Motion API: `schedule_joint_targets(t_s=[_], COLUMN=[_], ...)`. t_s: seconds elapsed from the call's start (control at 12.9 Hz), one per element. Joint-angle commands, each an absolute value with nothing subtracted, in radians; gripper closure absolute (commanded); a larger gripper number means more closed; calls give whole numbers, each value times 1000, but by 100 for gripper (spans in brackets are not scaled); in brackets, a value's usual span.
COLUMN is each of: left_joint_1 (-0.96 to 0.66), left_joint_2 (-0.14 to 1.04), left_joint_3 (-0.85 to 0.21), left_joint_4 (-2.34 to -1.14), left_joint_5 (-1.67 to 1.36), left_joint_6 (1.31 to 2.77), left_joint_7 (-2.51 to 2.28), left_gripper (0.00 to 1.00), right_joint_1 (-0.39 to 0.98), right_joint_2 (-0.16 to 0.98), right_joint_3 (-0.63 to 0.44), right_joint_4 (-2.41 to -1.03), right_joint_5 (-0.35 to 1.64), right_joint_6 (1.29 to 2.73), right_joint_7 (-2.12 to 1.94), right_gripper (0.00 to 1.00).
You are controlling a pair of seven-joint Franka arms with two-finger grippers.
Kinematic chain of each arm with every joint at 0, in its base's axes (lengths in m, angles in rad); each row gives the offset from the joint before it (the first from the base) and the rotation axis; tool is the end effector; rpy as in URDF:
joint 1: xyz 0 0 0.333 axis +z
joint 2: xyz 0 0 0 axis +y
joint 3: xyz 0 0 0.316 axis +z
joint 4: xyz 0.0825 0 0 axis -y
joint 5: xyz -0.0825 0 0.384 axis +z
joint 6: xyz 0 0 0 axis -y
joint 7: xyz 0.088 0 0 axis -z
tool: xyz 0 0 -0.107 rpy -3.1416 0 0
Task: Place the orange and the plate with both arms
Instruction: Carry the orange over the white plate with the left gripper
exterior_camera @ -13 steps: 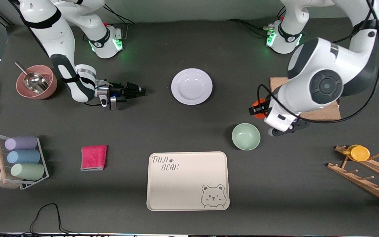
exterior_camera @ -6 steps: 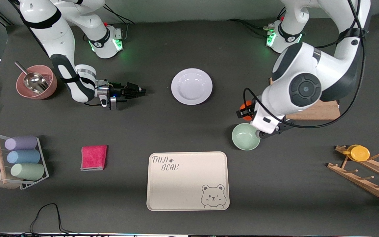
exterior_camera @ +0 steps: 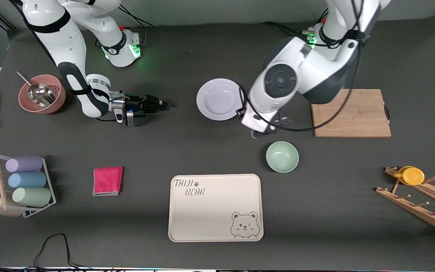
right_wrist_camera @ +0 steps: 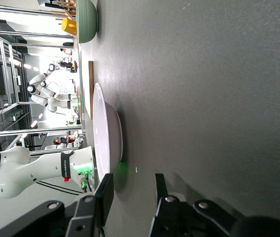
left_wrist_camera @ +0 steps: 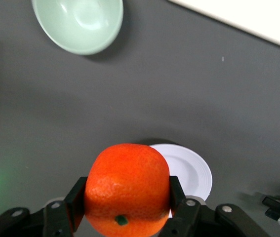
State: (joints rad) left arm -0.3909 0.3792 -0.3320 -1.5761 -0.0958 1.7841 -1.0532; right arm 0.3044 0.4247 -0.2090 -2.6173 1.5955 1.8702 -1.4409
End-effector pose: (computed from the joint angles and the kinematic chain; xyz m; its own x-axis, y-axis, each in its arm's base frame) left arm 0.4965 -0.4158 0.4210 0.8992 0.3537 -0.2576 0.3583 -0.9331 -0.0305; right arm 0.3324 0.0944 0.0953 0.9987 0.0496 -0.0111 0.0081 -0.3714 -0.9284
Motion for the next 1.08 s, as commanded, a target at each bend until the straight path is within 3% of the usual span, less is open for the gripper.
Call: schedule_joint_targets(t_s=[0.0, 0.46, 1.0], left_joint_1=[-487, -626, -724], left_joint_2=[341, 376, 497], left_joint_3=[-321, -324, -321], left_joint_4=[-1742, -1992, -2013], left_joint_5=[-91, -89, -65], left_joint_6=[1961, 2310, 2468], left_joint_7=[-1172, -1209, -1328], left_gripper=[100, 100, 100], right_joint_1=[308, 307, 302], right_joint_2=[446, 446, 459], right_joint_3=[-209, -209, -209], right_joint_4=[-2612, -2612, -2612], right_joint_5=[1624, 1624, 1624], right_joint_6=[1862, 1862, 1861], right_joint_7=[-1477, -1477, -1500], right_gripper=[59, 59, 59])
